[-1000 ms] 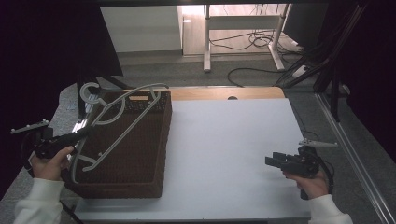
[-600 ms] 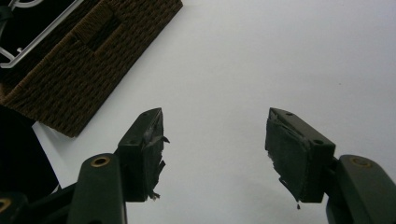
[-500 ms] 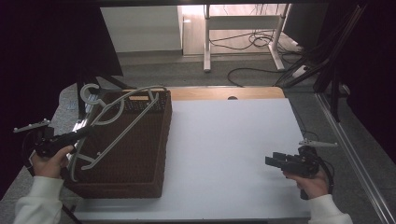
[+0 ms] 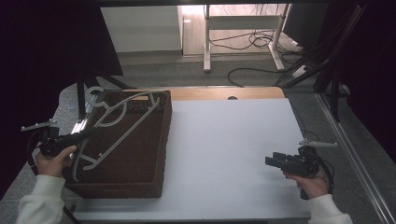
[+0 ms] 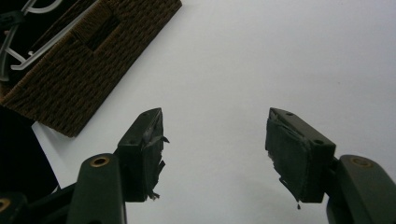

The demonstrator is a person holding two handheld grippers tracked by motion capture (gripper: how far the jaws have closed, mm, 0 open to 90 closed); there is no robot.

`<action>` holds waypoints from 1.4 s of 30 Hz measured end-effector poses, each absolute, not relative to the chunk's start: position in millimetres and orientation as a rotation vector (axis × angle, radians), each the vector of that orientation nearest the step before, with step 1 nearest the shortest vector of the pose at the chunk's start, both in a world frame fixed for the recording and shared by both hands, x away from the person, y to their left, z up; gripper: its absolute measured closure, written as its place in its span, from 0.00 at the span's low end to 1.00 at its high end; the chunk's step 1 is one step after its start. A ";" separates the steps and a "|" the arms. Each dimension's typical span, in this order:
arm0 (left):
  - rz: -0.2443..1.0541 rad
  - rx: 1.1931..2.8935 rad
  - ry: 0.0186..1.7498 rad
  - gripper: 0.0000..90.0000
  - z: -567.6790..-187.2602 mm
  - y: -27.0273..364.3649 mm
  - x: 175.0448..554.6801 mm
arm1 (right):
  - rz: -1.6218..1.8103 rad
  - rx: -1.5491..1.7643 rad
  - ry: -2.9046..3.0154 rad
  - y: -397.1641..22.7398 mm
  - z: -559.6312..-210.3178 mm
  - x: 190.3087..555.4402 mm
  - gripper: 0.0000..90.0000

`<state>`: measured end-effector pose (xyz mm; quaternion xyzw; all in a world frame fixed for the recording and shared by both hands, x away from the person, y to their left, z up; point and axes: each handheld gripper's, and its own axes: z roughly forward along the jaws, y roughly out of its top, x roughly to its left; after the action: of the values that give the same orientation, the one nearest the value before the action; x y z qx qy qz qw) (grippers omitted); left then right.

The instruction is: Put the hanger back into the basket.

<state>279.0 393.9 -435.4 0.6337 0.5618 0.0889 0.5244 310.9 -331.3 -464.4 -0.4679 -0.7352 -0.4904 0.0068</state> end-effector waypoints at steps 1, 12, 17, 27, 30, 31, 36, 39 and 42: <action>0.212 1.516 1.357 0.68 -435.6 394.3 279.8 | -1.533 -1.464 -2.301 -331.5 -464.4 310.9 0.41; 0.169 1.591 1.301 0.33 -429.5 375.5 276.0 | -1.534 -1.461 -2.298 -331.1 -464.9 311.4 0.41; 0.155 1.620 1.266 0.32 -427.4 363.1 272.8 | -1.535 -1.459 -2.302 -331.1 -465.3 312.1 0.41; 0.140 1.687 1.206 0.31 -427.3 321.7 263.1 | -1.582 -1.503 -2.333 -333.6 -462.6 310.7 0.35; 0.149 1.712 1.182 0.31 -426.4 309.7 259.2 | -1.586 -1.501 -2.358 -332.2 -461.1 309.7 0.33; 0.151 1.718 1.175 0.31 -426.3 306.0 257.3 | -1.585 -1.501 -2.368 -331.1 -460.4 309.4 0.33; 0.153 1.736 1.156 0.30 -427.6 289.7 249.1 | -1.564 -1.482 -2.436 -324.6 -459.3 308.3 0.32; 0.137 1.737 1.145 0.31 -430.4 281.2 246.4 | -1.551 -1.461 -2.470 -320.8 -459.1 306.9 0.32; 0.131 1.747 1.141 0.31 -432.9 274.0 244.3 | -1.549 -1.445 -2.503 -318.8 -458.3 304.8 0.32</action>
<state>244.3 274.0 -432.9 0.7228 0.4722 0.0544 0.5017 304.8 -318.8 -458.3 -0.4396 -0.7615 -0.4712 -0.0687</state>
